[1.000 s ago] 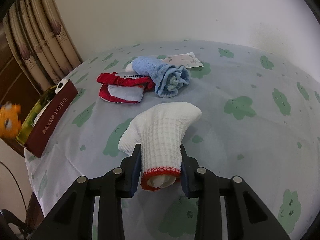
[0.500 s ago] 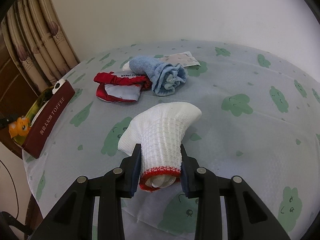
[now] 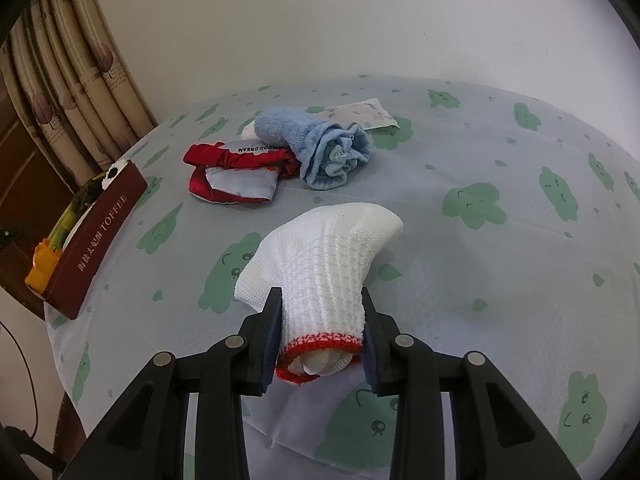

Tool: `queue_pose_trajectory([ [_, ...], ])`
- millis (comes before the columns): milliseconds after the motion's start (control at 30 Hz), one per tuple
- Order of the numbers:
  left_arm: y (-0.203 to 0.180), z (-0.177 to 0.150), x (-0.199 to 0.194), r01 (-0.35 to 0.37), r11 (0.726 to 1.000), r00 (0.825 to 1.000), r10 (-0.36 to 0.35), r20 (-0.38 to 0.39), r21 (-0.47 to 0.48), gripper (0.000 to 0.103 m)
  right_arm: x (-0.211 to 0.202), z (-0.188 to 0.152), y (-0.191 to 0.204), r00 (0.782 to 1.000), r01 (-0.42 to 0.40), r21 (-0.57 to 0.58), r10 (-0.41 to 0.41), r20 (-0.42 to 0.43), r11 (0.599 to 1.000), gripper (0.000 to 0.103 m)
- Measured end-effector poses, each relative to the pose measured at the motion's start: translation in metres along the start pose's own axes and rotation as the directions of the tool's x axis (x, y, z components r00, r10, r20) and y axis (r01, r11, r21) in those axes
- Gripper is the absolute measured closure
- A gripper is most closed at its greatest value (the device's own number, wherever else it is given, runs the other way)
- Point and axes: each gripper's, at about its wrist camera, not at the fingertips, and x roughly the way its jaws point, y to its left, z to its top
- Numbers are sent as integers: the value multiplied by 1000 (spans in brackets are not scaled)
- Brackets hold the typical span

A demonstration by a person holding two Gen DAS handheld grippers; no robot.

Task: Organize soft objects
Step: 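Place the orange toy in the tin with left while right carries the glove into the tin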

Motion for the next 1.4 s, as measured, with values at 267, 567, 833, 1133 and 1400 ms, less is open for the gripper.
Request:
queue_pose_trajectory([
  [267, 2, -46, -54, 7, 988, 998, 3, 58, -157, 53, -3, 2, -3, 1000, -23, 27, 23, -12, 999, 71],
  [567, 27, -79, -51, -27, 973, 1000, 26, -7, -228, 53, -34, 10, 54, 995, -91, -10, 91, 26, 996, 71],
  [833, 40, -83, -50, -86, 967, 996, 87, -6, -238, 53, -40, 37, 164, 964, -262, -140, 266, 10, 955, 71],
  [1133, 43, -84, -47, -115, 967, 993, 111, -31, -228, 53, 23, 45, 294, 925, -379, -298, 353, -139, 876, 70],
  [1400, 32, -83, -44, -111, 981, 994, 107, -35, -161, 53, 57, 30, 330, 918, -391, -353, 333, -216, 850, 70],
])
